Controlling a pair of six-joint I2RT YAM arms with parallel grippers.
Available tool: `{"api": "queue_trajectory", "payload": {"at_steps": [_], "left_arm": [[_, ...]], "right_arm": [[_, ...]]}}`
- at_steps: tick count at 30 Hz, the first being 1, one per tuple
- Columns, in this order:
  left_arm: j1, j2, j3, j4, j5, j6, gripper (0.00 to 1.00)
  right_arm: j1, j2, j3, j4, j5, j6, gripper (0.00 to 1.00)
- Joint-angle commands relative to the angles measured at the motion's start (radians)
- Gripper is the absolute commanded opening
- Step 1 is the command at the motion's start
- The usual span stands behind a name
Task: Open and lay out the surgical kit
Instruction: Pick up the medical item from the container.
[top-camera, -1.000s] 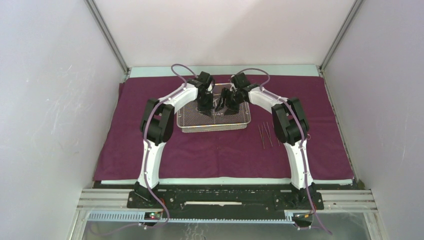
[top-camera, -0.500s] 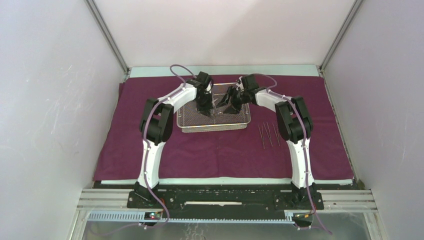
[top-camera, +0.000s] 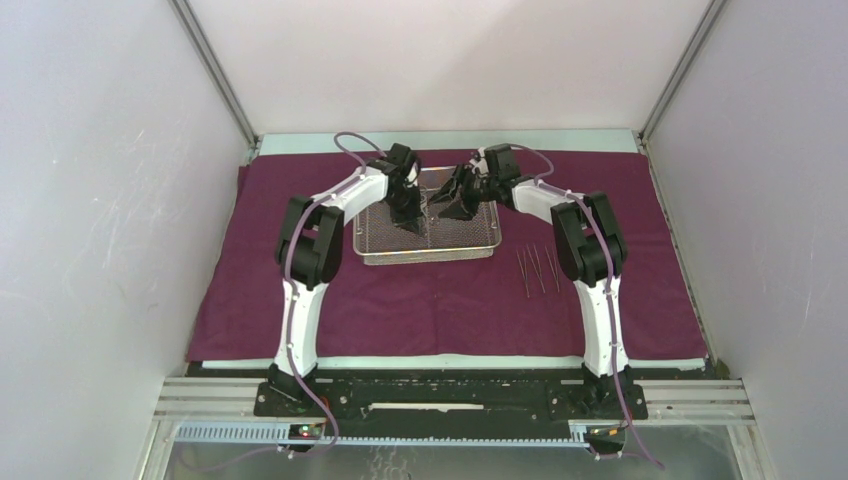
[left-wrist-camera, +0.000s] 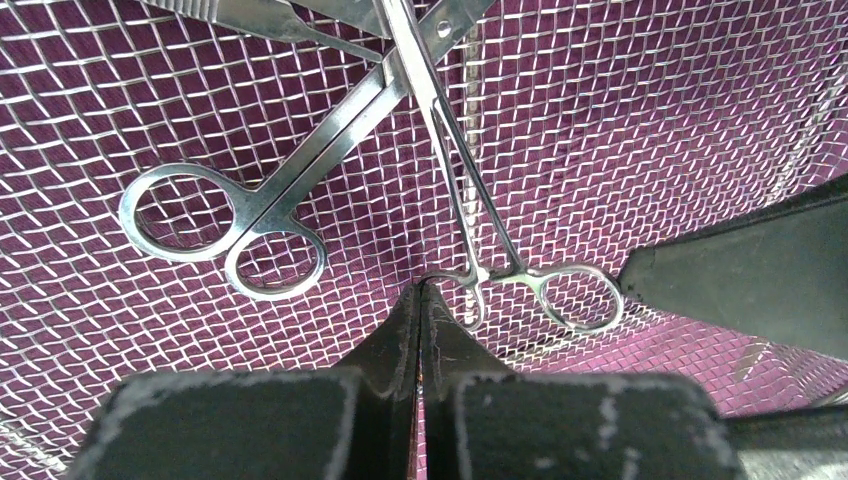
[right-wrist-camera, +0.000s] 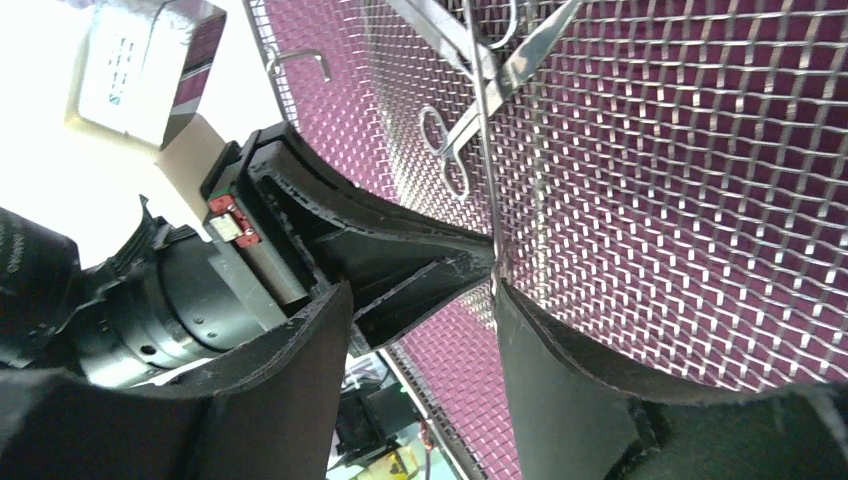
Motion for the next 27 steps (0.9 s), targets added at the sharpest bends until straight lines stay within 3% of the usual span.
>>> {"api": "queue_trajectory", "payload": {"at_steps": [1, 14, 22, 27], "left_arm": [[-0.009, -0.037, -0.037, 0.068, 0.069, -0.031, 0.00], [0.007, -0.066, -0.088, 0.115, 0.085, -0.057, 0.00], [0.013, -0.066, -0.092, 0.120, 0.095, -0.061, 0.00], [0.013, -0.064, -0.091, 0.120, 0.095, -0.062, 0.00]], "right_arm": [[0.034, -0.003, -0.009, 0.056, -0.075, 0.059, 0.63], [0.060, 0.028, 0.017, 0.071, -0.074, 0.073, 0.50], [0.071, 0.028, 0.102, -0.156, 0.062, -0.082, 0.45], [0.080, 0.037, 0.137, -0.215, 0.113, -0.130, 0.34]]}}
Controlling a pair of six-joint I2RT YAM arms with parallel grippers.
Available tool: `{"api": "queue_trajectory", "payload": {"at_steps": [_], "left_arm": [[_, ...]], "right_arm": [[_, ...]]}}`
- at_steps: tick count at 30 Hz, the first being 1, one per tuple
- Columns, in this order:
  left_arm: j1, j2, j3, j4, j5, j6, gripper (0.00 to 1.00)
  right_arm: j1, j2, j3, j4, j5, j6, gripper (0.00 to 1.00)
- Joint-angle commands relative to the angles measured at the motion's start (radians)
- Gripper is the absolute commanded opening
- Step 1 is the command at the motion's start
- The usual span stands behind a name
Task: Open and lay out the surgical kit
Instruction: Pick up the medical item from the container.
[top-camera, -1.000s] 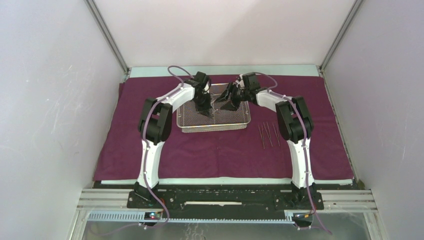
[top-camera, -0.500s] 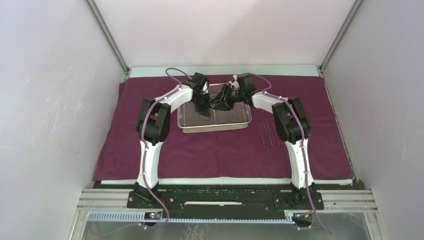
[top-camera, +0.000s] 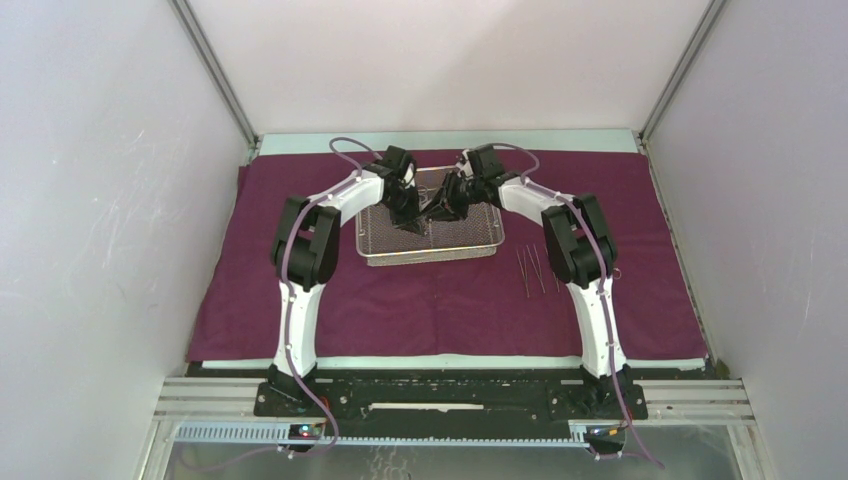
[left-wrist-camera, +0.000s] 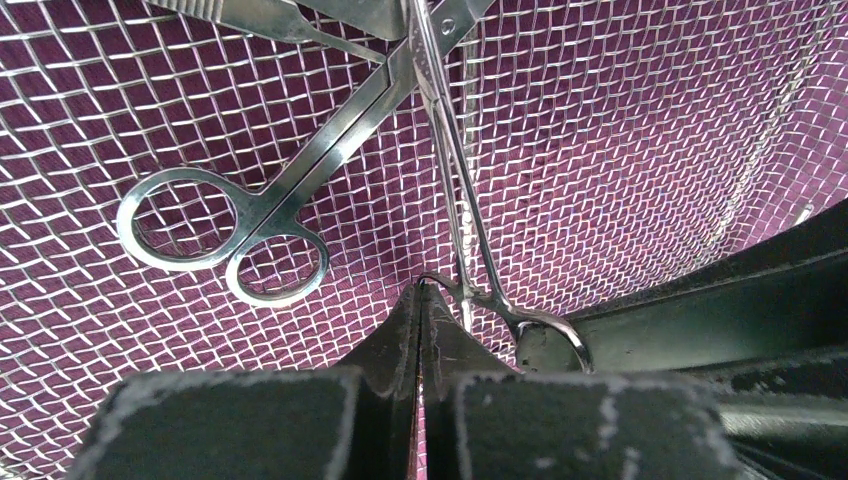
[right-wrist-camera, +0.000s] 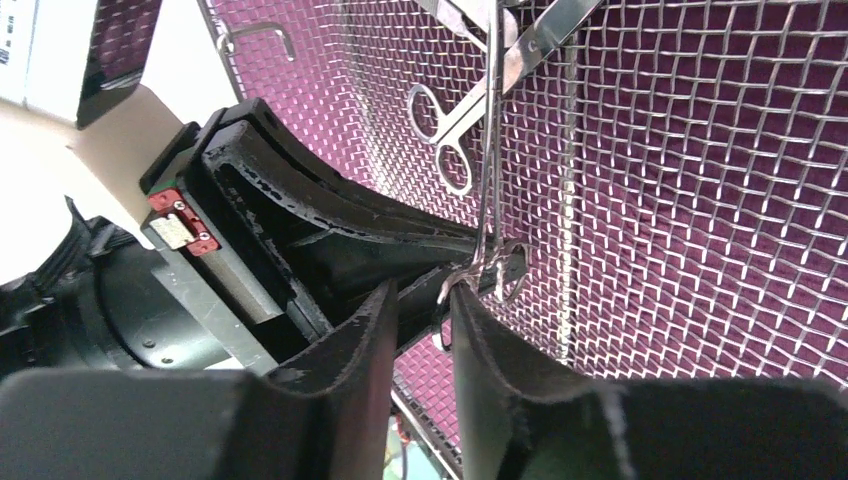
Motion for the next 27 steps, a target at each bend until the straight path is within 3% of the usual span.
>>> {"api": "queue_trajectory", "payload": {"at_steps": [1, 8, 14, 17, 21, 27], "left_arm": [[-0.006, -0.032, -0.015, 0.030, 0.026, -0.013, 0.00], [0.001, -0.045, -0.015, 0.020, 0.019, -0.017, 0.00], [0.012, -0.067, -0.005, 0.003, 0.004, -0.027, 0.01], [0.026, -0.085, -0.008, 0.004, 0.007, -0.042, 0.04], [0.064, -0.126, -0.024, 0.023, 0.040, -0.076, 0.09], [0.124, -0.185, -0.040, 0.104, 0.134, -0.144, 0.27]], "right_arm": [[0.018, 0.015, 0.061, -0.099, 0.078, -0.087, 0.32], [0.029, 0.008, 0.135, -0.251, 0.212, -0.199, 0.14], [0.034, -0.015, 0.172, -0.339, 0.314, -0.298, 0.09], [0.024, -0.034, 0.158, -0.303, 0.274, -0.311, 0.00], [0.003, -0.056, 0.154, -0.230, 0.167, -0.305, 0.00], [-0.009, -0.093, 0.133, -0.149, 0.083, -0.296, 0.00]]}}
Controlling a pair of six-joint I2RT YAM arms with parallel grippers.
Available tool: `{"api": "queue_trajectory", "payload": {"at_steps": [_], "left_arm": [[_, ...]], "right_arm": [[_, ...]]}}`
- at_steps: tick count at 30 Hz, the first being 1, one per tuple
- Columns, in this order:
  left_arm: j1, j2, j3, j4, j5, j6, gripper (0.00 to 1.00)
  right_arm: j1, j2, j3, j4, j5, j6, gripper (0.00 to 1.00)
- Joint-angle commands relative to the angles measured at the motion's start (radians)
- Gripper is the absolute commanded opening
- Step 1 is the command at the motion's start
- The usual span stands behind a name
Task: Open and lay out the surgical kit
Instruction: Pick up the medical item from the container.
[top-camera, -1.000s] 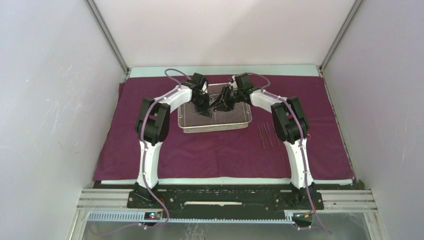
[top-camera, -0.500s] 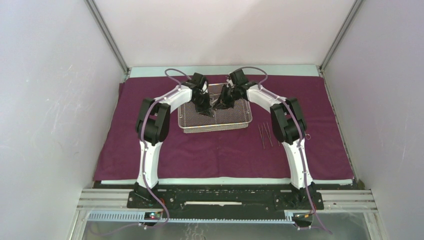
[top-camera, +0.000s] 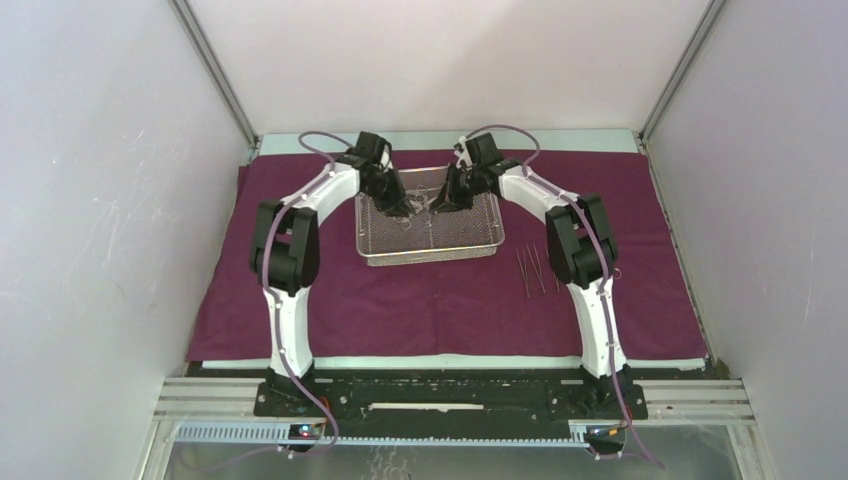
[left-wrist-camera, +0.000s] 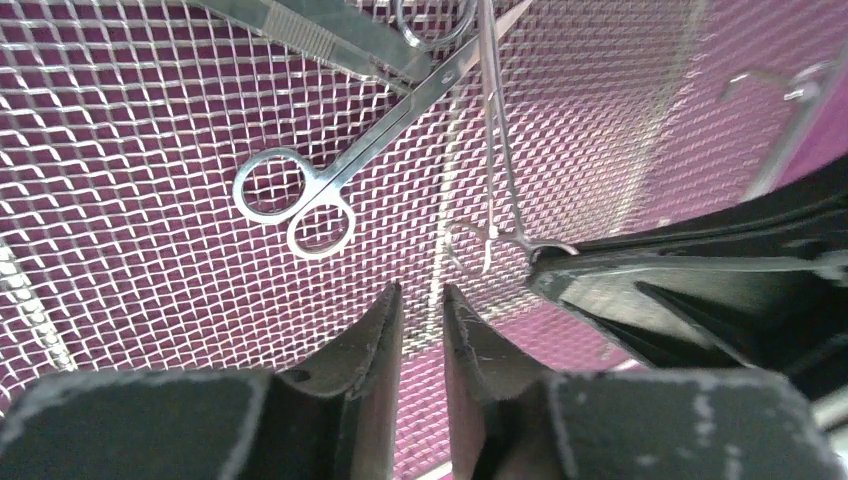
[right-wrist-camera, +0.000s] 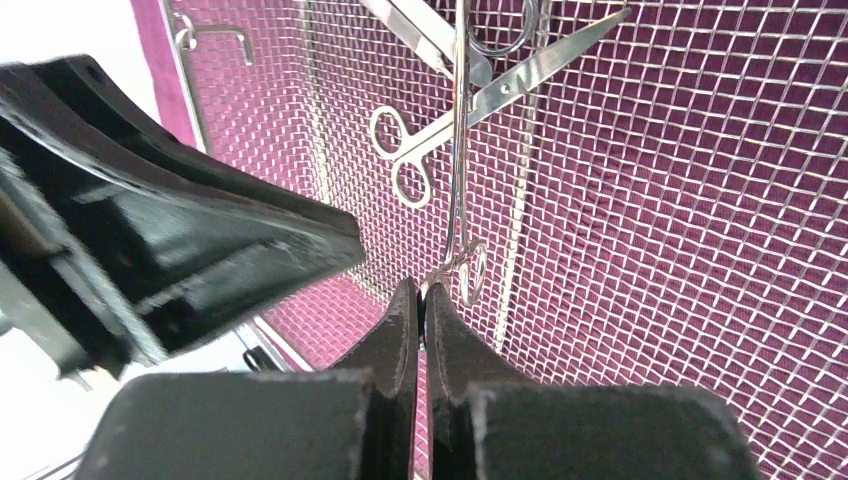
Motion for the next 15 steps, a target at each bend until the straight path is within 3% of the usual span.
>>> {"api": "queue_trajectory", "payload": {"at_steps": [1, 8, 15], "left_arm": [[0.048, -0.092, -0.009, 0.103, 0.110, -0.084, 0.31], [0.079, -0.088, -0.068, 0.342, 0.285, -0.222, 0.56], [0.093, -0.090, -0.135, 0.613, 0.389, -0.377, 0.62]], "right_arm": [[-0.022, -0.101, -0.030, 0.120, -0.096, -0.001, 0.00], [-0.065, -0.157, -0.133, 0.346, -0.266, 0.156, 0.00], [-0.076, -0.195, -0.222, 0.562, -0.397, 0.332, 0.00]]}}
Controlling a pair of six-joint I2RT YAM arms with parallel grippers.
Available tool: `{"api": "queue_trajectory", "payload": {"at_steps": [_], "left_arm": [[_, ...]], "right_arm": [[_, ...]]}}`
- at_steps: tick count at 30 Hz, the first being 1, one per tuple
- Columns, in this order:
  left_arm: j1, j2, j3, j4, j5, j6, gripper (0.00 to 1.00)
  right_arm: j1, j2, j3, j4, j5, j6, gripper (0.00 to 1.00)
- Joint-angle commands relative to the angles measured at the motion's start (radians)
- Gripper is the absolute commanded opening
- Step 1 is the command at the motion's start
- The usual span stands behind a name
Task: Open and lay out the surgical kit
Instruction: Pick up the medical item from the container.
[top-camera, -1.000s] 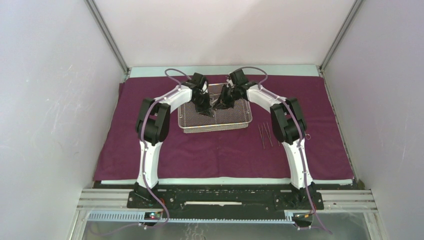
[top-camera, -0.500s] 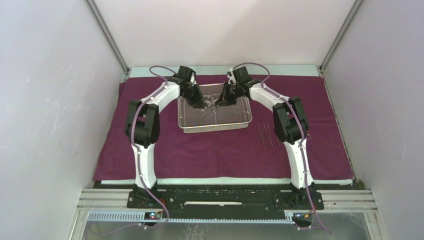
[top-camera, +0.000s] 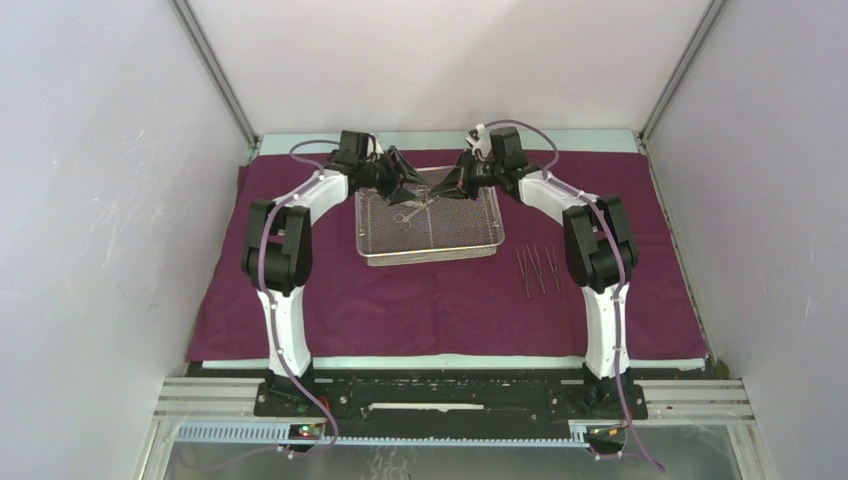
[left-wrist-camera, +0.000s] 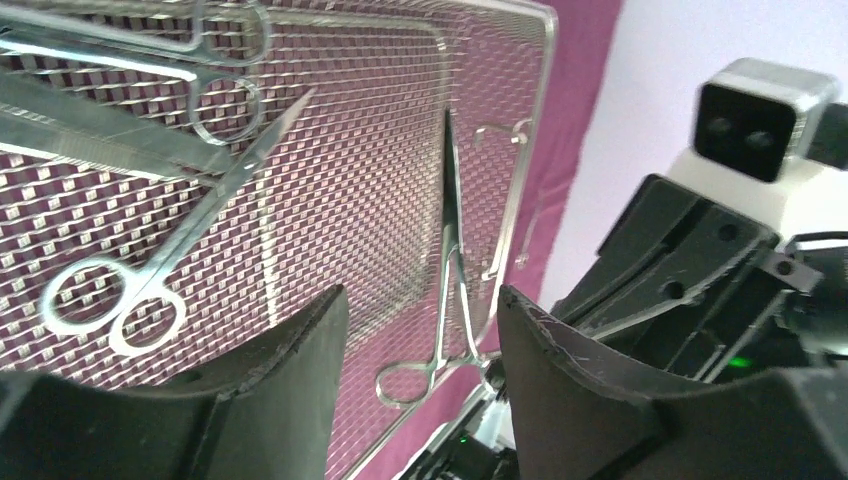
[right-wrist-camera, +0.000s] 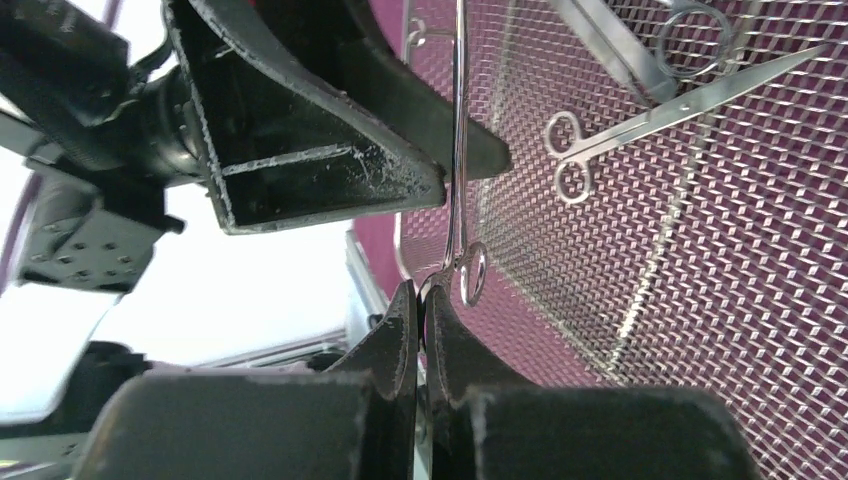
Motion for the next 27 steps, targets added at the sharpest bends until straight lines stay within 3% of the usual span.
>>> {"api": "queue_trajectory", "payload": {"at_steps": [1, 7, 12, 17, 20, 23, 27], "left_arm": [[0.012, -0.048, -0.045, 0.278, 0.119, -0.150, 0.62], [0.024, -0.035, -0.128, 0.655, 0.188, -0.387, 0.53], [0.024, -0.046, -0.188, 0.829, 0.208, -0.497, 0.36], [0.024, -0.052, -0.225, 0.899, 0.227, -0.536, 0.13], [0.024, -0.060, -0.239, 0.917, 0.230, -0.547, 0.00], [0.023, -0.070, -0.245, 0.937, 0.230, -0.552, 0.00], [0.023, -0.078, -0.246, 0.967, 0.232, -0.568, 0.00]], "right_arm": [[-0.004, -0.086, -0.054, 0.230, -0.140, 0.177, 0.00], [-0.017, -0.090, -0.158, 0.507, -0.217, 0.397, 0.00], [-0.031, -0.080, -0.215, 0.700, -0.242, 0.572, 0.00], [-0.032, -0.067, -0.226, 0.803, -0.253, 0.686, 0.02], [-0.031, -0.071, -0.225, 0.790, -0.252, 0.689, 0.18], [-0.031, -0.097, -0.232, 0.708, -0.231, 0.623, 0.47], [-0.035, -0.155, -0.224, 0.456, -0.170, 0.441, 0.71]]}}
